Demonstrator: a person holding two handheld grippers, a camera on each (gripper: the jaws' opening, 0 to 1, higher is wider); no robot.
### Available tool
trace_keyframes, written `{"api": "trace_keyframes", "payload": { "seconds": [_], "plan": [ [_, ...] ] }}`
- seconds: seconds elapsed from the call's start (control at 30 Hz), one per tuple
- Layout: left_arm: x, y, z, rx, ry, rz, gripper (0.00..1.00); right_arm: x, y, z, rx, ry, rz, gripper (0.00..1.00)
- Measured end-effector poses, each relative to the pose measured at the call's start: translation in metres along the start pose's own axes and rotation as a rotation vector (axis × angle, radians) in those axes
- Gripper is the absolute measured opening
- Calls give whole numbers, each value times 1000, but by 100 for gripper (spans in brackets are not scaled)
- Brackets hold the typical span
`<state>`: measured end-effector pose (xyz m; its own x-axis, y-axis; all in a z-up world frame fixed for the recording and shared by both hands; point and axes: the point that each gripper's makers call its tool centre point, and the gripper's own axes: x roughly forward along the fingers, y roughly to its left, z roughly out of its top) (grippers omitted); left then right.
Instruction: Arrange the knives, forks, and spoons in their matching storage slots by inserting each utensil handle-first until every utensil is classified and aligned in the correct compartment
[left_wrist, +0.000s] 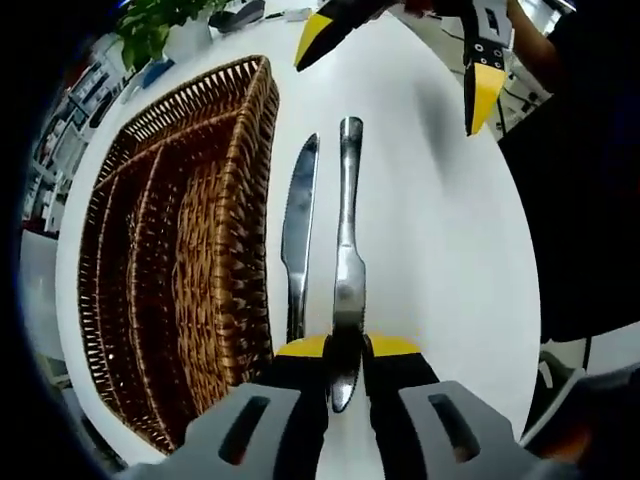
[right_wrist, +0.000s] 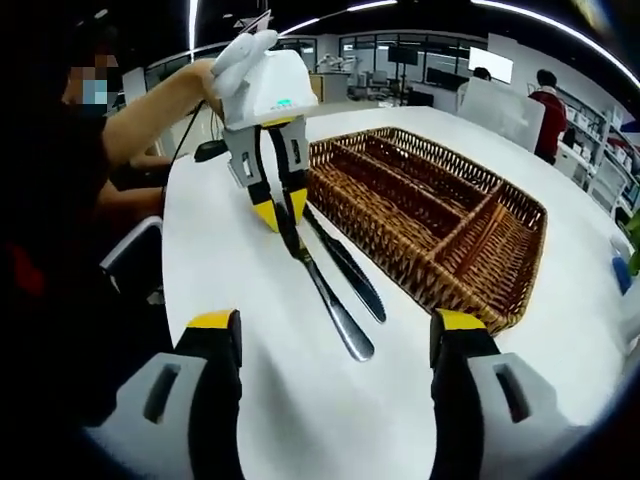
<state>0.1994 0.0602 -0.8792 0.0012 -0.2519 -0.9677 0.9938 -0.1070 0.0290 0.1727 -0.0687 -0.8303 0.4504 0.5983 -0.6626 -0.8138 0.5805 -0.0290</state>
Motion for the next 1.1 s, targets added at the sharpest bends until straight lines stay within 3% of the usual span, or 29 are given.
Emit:
{"api": "trace_keyframes", "payload": {
  "seconds": [0.3, 0.57, 0.83, 1.03, 1.1],
  "plan": [
    [-1, -1, -2, -6, 12, -2, 11, 4, -1, -3, -47, 19, 21, 75],
    [-6, -4, -1, -16, 12, 6, 11, 9, 4, -3, -83, 22, 81, 68],
    [-15, -7, 4, -6, -5, 23, 11, 18, 3, 7, -117, -37, 120, 57],
    [-20, -8, 8, 2, -11, 45, 11, 30, 10, 8, -170, -40, 168, 50],
    [-22, -8, 9, 4, -12, 50, 11, 34, 13, 10, -195, -60, 196, 43]
  ]
}}
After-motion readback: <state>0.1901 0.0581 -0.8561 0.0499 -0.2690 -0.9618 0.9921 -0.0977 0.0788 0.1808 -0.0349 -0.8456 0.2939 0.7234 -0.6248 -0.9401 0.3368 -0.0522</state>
